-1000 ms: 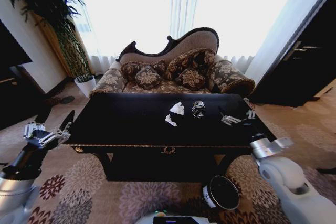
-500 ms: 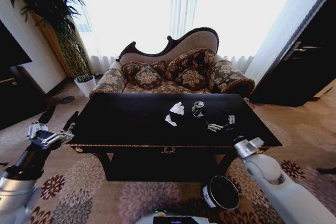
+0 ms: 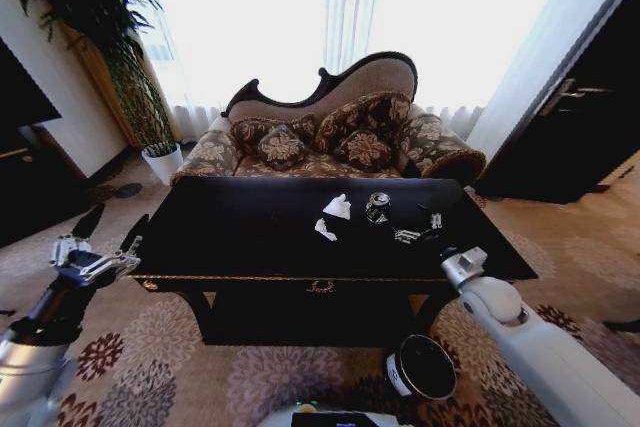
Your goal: Move to the front of the table and place the trash on the table into the trash bin.
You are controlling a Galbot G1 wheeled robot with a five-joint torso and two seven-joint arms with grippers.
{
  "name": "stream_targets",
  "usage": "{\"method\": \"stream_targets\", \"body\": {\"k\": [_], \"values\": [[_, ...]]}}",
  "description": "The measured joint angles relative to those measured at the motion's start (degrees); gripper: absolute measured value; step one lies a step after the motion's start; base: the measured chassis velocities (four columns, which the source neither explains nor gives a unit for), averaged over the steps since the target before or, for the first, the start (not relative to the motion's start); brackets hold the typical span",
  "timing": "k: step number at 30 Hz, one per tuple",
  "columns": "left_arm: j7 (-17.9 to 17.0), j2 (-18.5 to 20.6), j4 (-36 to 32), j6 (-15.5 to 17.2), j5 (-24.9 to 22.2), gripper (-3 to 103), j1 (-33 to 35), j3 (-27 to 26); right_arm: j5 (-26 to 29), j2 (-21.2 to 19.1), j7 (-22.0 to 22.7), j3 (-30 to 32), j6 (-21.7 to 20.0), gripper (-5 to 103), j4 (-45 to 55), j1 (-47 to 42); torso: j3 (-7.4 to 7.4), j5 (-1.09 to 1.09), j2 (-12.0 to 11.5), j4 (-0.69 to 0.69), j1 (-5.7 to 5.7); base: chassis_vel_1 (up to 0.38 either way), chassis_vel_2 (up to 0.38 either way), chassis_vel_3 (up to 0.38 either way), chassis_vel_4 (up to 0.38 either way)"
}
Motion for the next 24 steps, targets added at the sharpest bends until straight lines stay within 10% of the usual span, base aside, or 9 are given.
{"method": "stream_targets", "body": {"k": [24], "values": [[0.15, -1.01, 1.09, -0.01, 3.23, 100, -0.57, 1.34, 0.32, -2.03, -0.64, -15.81, -0.86, 98, -5.76, 13.45, 0.0, 0.0, 0.0, 0.01, 0.0, 0.0, 0.0, 0.0, 0.0]]}}
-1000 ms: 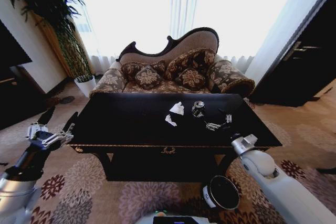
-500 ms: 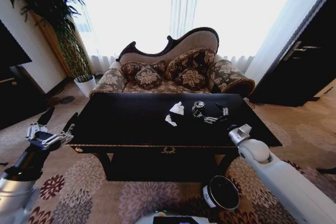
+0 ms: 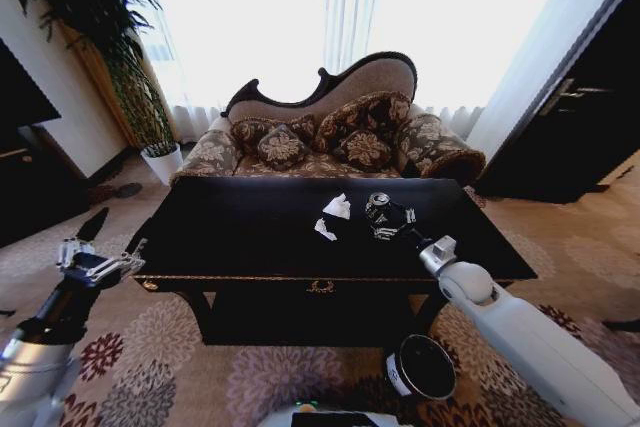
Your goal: Move to the front of the table and place the trash on the table into the trash bin.
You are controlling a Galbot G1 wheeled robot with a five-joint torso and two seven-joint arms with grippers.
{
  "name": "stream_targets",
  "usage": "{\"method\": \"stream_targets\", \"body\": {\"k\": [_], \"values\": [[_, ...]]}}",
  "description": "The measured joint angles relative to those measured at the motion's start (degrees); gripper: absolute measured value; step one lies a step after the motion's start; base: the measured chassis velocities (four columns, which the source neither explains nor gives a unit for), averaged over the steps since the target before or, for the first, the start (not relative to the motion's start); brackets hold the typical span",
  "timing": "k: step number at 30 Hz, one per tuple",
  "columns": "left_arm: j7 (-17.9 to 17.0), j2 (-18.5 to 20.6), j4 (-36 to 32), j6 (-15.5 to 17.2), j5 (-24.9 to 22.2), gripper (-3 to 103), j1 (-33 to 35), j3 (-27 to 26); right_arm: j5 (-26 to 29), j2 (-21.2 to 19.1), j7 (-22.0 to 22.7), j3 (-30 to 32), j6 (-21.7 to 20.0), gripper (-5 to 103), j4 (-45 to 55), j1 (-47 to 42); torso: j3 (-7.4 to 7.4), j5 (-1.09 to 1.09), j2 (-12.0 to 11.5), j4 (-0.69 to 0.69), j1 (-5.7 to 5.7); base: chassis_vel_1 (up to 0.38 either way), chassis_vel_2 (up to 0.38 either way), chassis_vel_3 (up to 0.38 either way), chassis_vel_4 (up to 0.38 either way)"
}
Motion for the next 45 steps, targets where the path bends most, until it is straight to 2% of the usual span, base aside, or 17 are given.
{"method": "stream_targets", "body": {"k": [2, 4, 7, 8, 11, 13, 15, 16, 20, 22, 25, 26, 27, 32, 39, 45], "values": [[0.0, 0.0, 0.11, -0.02, 0.25, 100, -0.03, 0.04, 0.02, -0.29, -0.11, -1.02, 0.2, 90, -0.73, 1.18, 0.0, 0.0, 0.0, 0.0, 0.0, 0.0, 0.0, 0.0, 0.0], [0.02, 0.0, 0.16, -0.08, 0.44, 100, -0.03, 0.05, 0.05, -0.39, -0.16, -1.3, 0.25, 90, -0.91, 1.55, 0.0, 0.01, 0.0, 0.0, 0.0, 0.0, 0.0, 0.0, 0.0], [0.05, -0.03, 0.28, -0.25, 0.74, 100, -0.03, 0.13, 0.29, -0.5, -0.32, -1.61, 0.36, 74, -1.05, 2.03, 0.0, 0.0, 0.0, 0.0, 0.0, 0.0, 0.0, 0.0, 0.0], [0.05, -0.03, 0.28, -0.25, 0.74, 100, -0.03, 0.13, 0.29, -0.5, -0.32, -1.61, 0.36, 74, -1.05, 2.03, 0.0, 0.0, 0.0, 0.0, 0.0, 0.0, 0.0, 0.0, 0.0], [0.07, -0.08, 0.3, -0.3, 0.87, 100, -0.09, 0.25, 0.64, -0.39, -0.41, -1.63, 0.41, 57, -0.89, 2.0, 0.0, 0.0, 0.0, 0.0, 0.0, 0.0, 0.0, 0.0, 0.0], [0.08, -0.1, 0.3, -0.3, 0.91, 100, -0.1, 0.29, 0.66, -0.32, -0.43, -1.62, 0.41, 57, -0.85, 1.95, 0.0, 0.0, 0.0, 0.0, 0.0, 0.0, 0.0, 0.0, 0.0], [0.08, -0.19, 0.3, -0.33, 1.12, 100, -0.11, 0.53, 0.65, 0.09, -0.45, -1.46, 0.46, 47, -0.78, 1.77, 0.0, 0.0, 0.0, -0.01, 0.0, 0.0, 0.0, 0.0, 0.0], [0.08, -0.19, 0.3, -0.33, 1.12, 100, -0.11, 0.53, 0.65, 0.09, -0.45, -1.46, 0.46, 47, -0.78, 1.77, 0.0, 0.0, 0.0, -0.01, 0.0, 0.0, 0.0, 0.0, 0.0], [0.19, -0.42, 0.39, -0.88, 2.51, 100, -0.05, 1.09, 0.72, 0.74, -0.45, -1.28, 0.59, 25, -0.49, 1.57, 0.0, 0.0, 0.0, 0.0, 0.0, 0.0, 0.0, 0.0, 0.0], [0.44, -0.57, 0.45, -1.19, 3.03, 100, 0.0, 1.33, 0.86, 0.91, -0.45, -1.28, 0.62, 25, -0.4, 1.56, 0.0, 0.0, 0.0, -0.01, 0.0, 0.0, 0.0, 0.0, 0.0], [0.49, -0.77, 0.44, -1.3, 3.27, 100, 0.04, 1.7, 1.28, 1.4, -0.43, -1.35, 0.66, 10, 0.01, 1.54, 0.0, 0.0, 0.0, 0.0, -0.01, 0.0, 0.0, 0.0, 0.0], [0.49, -0.77, 0.44, -1.3, 3.27, 100, 0.04, 1.7, 1.28, 1.4, -0.43, -1.35, 0.66, 10, 0.01, 1.54, 0.0, 0.0, 0.0, 0.0, -0.01, 0.0, 0.0, 0.0, 0.0], [0.49, -0.77, 0.43, -1.3, 3.29, 100, 0.05, 1.75, 1.43, 1.62, -0.43, -1.35, 0.66, 4, 0.21, 1.45, 0.0, 0.0, 0.0, 0.0, 0.0, 0.0, 0.0, 0.0, 0.0], [0.49, -0.79, 0.43, -1.33, 3.29, 100, 0.08, 1.76, 1.74, 2.97, -0.35, -0.47, 0.59, 1, 1.54, 0.14, 0.0, 0.0, 0.0, 0.0, 0.0, 0.0, 0.0, 0.0, 0.0], [0.48, -0.73, 0.1, -1.4, 2.62, 100, 0.24, 1.22, 2.6, 4.64, -0.3, 5.56, 1.12, 0, 4.98, -5.66, 0.0, 0.0, 0.0, 0.0, 0.0, 0.0, 0.0, 0.0, 0.0], [0.46, -0.51, -0.05, -1.58, 2.17, 100, 0.15, 1.15, 5.84, 6.73, -5.0, 17.57, 2.83, 0, 9.45, -16.42, 0.0, 0.0, 0.0, -0.02, 0.0, 0.0, 0.0, 0.0, 0.0]]}}
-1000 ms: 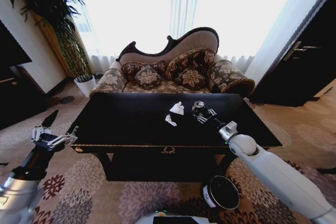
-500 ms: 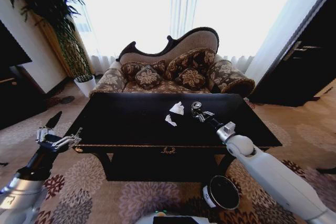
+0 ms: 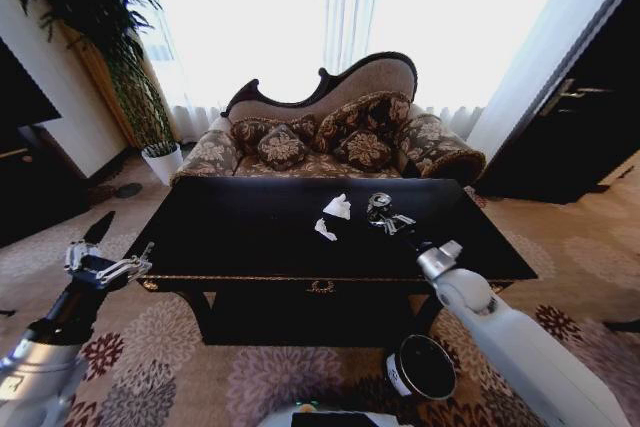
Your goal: Move to the front of the table and place the trash on the table into the trash bin.
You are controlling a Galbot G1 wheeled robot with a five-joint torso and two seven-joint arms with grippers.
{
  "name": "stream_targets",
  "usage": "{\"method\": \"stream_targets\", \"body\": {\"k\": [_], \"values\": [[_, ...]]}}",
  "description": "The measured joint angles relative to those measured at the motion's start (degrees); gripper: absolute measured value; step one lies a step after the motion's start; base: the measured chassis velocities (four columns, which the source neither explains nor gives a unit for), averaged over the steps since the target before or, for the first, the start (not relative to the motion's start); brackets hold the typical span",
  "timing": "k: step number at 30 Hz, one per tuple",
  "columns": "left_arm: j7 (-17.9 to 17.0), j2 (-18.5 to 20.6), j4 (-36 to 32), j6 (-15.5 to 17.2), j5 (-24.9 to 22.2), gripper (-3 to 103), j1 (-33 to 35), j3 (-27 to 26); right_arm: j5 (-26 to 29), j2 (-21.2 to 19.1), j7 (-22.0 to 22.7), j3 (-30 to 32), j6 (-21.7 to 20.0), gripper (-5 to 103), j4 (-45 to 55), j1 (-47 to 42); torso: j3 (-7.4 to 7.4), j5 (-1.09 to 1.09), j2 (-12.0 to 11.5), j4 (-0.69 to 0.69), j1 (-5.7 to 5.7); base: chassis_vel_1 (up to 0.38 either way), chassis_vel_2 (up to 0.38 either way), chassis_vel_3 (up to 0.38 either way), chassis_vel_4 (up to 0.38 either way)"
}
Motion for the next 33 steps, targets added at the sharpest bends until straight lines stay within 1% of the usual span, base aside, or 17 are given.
{"method": "stream_targets", "body": {"k": [3, 4, 8, 10, 12, 14, 15, 18, 21, 23, 25, 26, 28, 30, 33], "values": [[0.0, 0.33, -0.23, -0.01, -0.42, 100, -0.04, -0.06, 0.86, 1.3, -2.21, 6.16, 1.17, 0, 1.95, -5.19, 0.0, 0.01, 0.0, 0.01, 0.0, 0.0, 0.0, 0.0, 0.0], [0.0, 0.33, -0.23, -0.01, -0.42, 100, -0.04, -0.06, 0.86, 1.3, -2.21, 6.16, 1.17, 0, 1.95, -5.19, 0.0, 0.01, 0.0, 0.01, 0.0, 0.0, 0.0, 0.0, 0.0], [-0.09, 0.68, -0.47, -0.01, -0.93, 100, -0.1, -0.21, 3.8, 3.5, -4.12, 13.32, 1.45, 0, 6.33, -11.0, 0.0, 0.0, 0.0, 0.02, 0.0, 0.0, 0.0, 0.0, 0.0], [-0.13, 0.69, -0.52, -0.01, -1.0, 100, -0.1, -0.23, 4.29, 3.87, -4.54, 14.24, 1.46, 0, 6.9, -11.62, 0.0, -0.01, 0.0, 0.01, 0.0, 0.0, 0.0, 0.0, 0.0], [-0.18, 0.72, -0.66, -0.01, -1.37, 100, -0.06, -0.35, 7.36, 5.97, -8.15, 19.2, 2.78, 0, 9.52, -15.72, 0.0, -0.01, 0.01, 0.02, -0.01, 0.0, 0.0, 0.0, 0.0], [-0.19, 0.8, -0.66, -0.04, -1.84, 100, 0.0, -0.66, 8.62, 7.17, -10.65, 21.62, 4.21, 0, 10.57, -19.22, 0.0, 0.0, 0.01, 0.01, 0.0, 0.0, 0.0, 0.0, 0.0], [-0.19, 0.8, -0.66, -0.04, -1.84, 100, 0.0, -0.66, 8.62, 7.17, -10.65, 21.62, 4.21, 0, 10.57, -19.22, 0.0, 0.0, 0.01, 0.01, 0.0, 0.0, 0.0, 0.0, 0.0], [-0.19, 0.88, -0.53, -0.44, -2.79, 100, 0.19, -1.68, 8.95, 8.47, -14.56, 24.74, 6.45, 0, 10.16, -22.5, -0.01, -0.01, 0.01, 0.0, -0.01, 0.0, 0.0, 0.0, 0.0], [-0.19, 0.75, -0.44, -0.62, -3.37, 100, 0.13, -2.27, 9.43, 9.46, -15.39, 25.84, 6.83, 0, 9.87, -23.37, 0.0, 0.0, 0.01, 0.03, -0.01, 0.0, 0.0, 0.0, 0.0], [-0.19, 0.55, -0.3, -0.64, -3.64, 100, -0.11, -2.51, 9.92, 10.82, -16.06, 26.61, 6.9, 0, 9.88, -24.18, 0.0, 0.0, 0.01, 0.02, 0.0, 0.0, 0.0, 0.0, 0.0], [-0.19, -0.01, 0.01, -0.95, -3.75, 100, -0.27, -2.63, 10.65, 13.43, -18.36, 28.14, 7.61, 0, 9.89, -25.77, 0.0, 0.0, 0.0, 0.02, 0.0, 0.0, 0.0, 0.0, 0.0], [-0.19, -0.01, 0.01, -0.95, -3.75, 100, -0.27, -2.63, 10.65, 13.43, -18.36, 28.14, 7.61, 0, 9.89, -25.77, 0.0, 0.0, 0.0, 0.02, 0.0, 0.0, 0.0, 0.0, 0.0], [-0.19, -0.66, 0.34, -1.39, -3.75, 100, -0.3, -2.78, 11.91, 15.31, -19.97, 29.34, 8.37, 0, 9.62, -27.33, 0.0, 0.0, 0.01, 0.01, 0.0, 0.0, 0.0, 0.0, 0.0], [-0.19, -0.98, 0.49, -1.55, -3.75, 100, -0.3, -2.9, 12.39, 15.62, -20.56, 29.9, 8.62, 0, 9.07, -27.67, 0.0, 0.0, 0.01, 0.0, -0.01, 0.0, 0.0, 0.0, 0.0], [-0.21, -1.58, 0.76, -1.65, -3.72, 100, -0.73, -3.06, 12.76, 15.45, -22.2, 32.46, 9.21, 0, 5.72, -27.64, 0.0, 0.01, 0.01, 0.02, -0.01, 0.0, 0.0, 0.0, 0.0]]}}
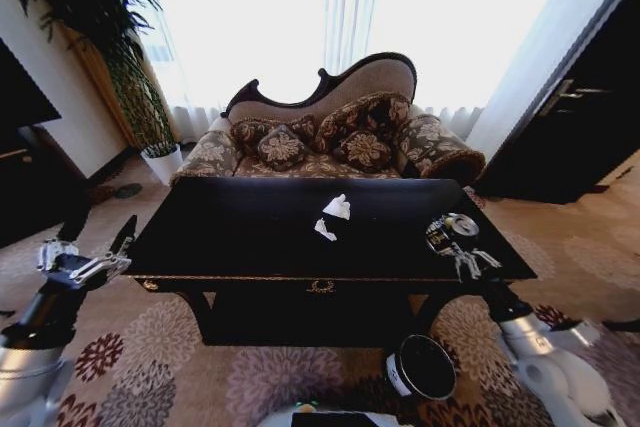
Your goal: Move to the front of the table and place the trash on the table into the trash bin.
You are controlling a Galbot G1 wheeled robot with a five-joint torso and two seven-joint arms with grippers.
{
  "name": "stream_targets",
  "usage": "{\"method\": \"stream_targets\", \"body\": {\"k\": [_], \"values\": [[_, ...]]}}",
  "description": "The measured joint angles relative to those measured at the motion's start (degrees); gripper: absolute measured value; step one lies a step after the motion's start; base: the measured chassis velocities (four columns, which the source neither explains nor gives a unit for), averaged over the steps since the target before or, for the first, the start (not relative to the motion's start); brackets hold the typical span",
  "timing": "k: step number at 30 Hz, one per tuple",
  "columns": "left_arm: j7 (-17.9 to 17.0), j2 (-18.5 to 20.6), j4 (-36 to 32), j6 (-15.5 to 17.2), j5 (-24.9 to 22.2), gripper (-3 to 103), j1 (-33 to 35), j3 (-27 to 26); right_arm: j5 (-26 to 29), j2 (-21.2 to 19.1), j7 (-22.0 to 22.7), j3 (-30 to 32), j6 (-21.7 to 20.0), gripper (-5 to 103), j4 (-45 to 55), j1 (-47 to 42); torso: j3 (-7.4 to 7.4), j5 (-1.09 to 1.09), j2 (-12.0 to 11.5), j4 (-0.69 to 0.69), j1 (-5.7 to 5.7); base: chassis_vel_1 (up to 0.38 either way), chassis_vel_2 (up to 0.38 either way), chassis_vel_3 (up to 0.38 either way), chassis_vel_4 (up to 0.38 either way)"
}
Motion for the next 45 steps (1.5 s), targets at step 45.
{"method": "stream_targets", "body": {"k": [45], "values": [[-0.82, 3.88, 4.46, 1.44, -1.62, 100, -3.7, -1.15, -19.9, 3.03, -15.09, -4.94, 14.86, 0, -48.9, 4.99, 0.0, -0.02, -0.01, -0.02, 0.01, 0.0, 0.0, 0.0, 0.0]]}}
